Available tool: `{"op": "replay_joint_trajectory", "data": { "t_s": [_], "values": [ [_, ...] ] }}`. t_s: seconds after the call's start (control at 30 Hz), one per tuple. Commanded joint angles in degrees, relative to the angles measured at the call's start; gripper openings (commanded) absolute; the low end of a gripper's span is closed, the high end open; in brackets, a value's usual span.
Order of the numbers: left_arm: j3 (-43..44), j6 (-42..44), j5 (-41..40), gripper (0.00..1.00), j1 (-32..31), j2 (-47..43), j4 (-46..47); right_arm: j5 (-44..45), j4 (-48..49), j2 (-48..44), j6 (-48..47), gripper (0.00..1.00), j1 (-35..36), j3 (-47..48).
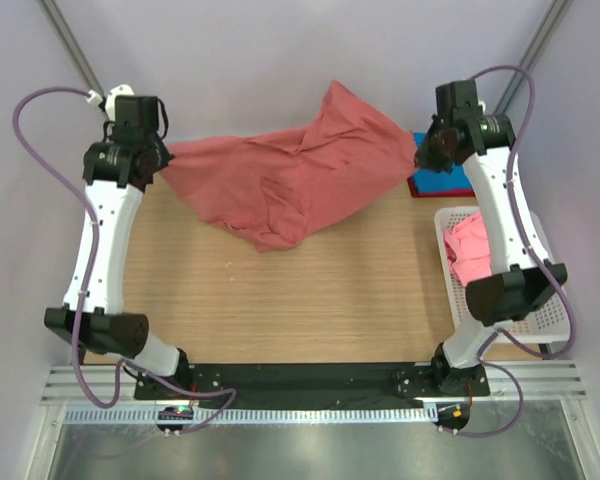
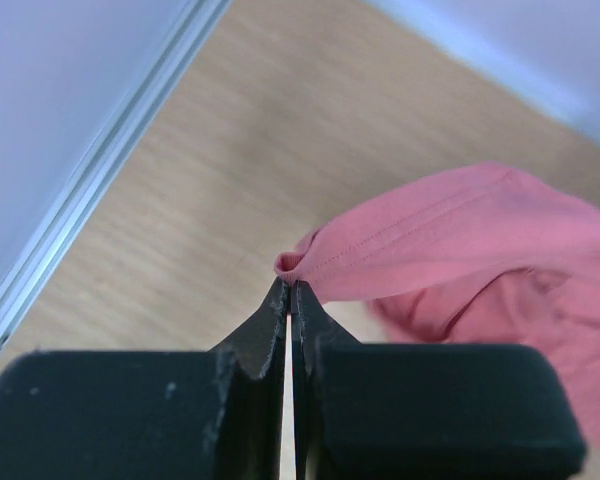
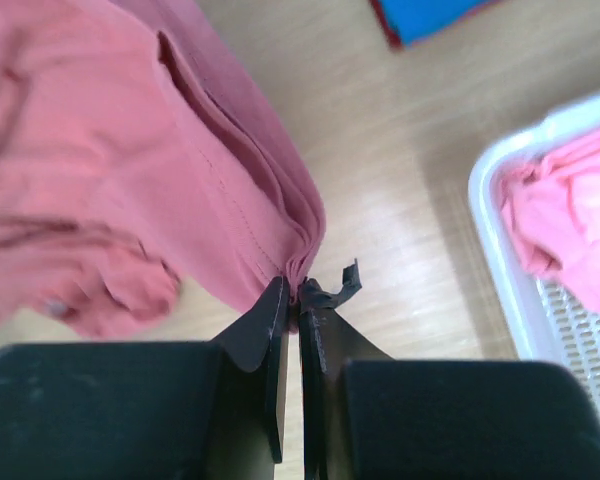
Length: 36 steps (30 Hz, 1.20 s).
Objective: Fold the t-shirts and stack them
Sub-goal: Flatten the tshirt out
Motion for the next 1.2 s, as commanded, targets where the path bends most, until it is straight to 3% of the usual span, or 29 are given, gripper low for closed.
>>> {"op": "replay_joint_trajectory", "data": {
  "t_s": [0.0, 0.2, 0.27, 0.33, 0.5, 0.73, 0.9, 1.17],
  "values": [
    [-12.8, -0.3, -3.8, 0.00, 0.3, -3.6, 1.6, -3.4, -2.3, -9.8, 2.0, 0.01, 1.4, -19.2],
    [-31.1, -1.3, -0.8, 0.00, 0.7, -12.6, 3.5, -8.0, 4.4, -25.2, 3.8, 0.02, 3.2, -54.9],
    [-38.4, -1.5, -0.7, 0.00, 0.8, -15.6, 4.0, -8.6, 3.9, -29.3, 3.0, 0.06, 4.3, -60.9],
    [-44.3, -1.7, 0.9, 0.00, 1.2, -17.3, 5.8, -9.0, 2.7, -31.8, 1.6, 0.18, 4.4, -62.2],
    [-49.9, -2.6, 8.8, 0.00, 2.3, -19.1, 9.8, -11.5, 4.9, -27.2, -3.3, 0.37, 4.5, -53.5],
    [-50.8, -2.1, 15.9, 0.00, 2.5, -17.0, 11.4, -13.2, 20.8, -5.3, -11.0, 0.41, 4.6, -39.0],
    [-50.1, -0.6, 19.1, 0.00, 2.5, -16.7, 11.4, -13.7, 22.9, 10.5, -14.7, 0.41, 6.9, -27.1],
    [-50.0, -4.6, 21.8, 0.00, 2.5, -16.0, 11.4, -16.4, 23.3, 24.6, -20.9, 0.46, 7.1, -16.9]
  ]
}}
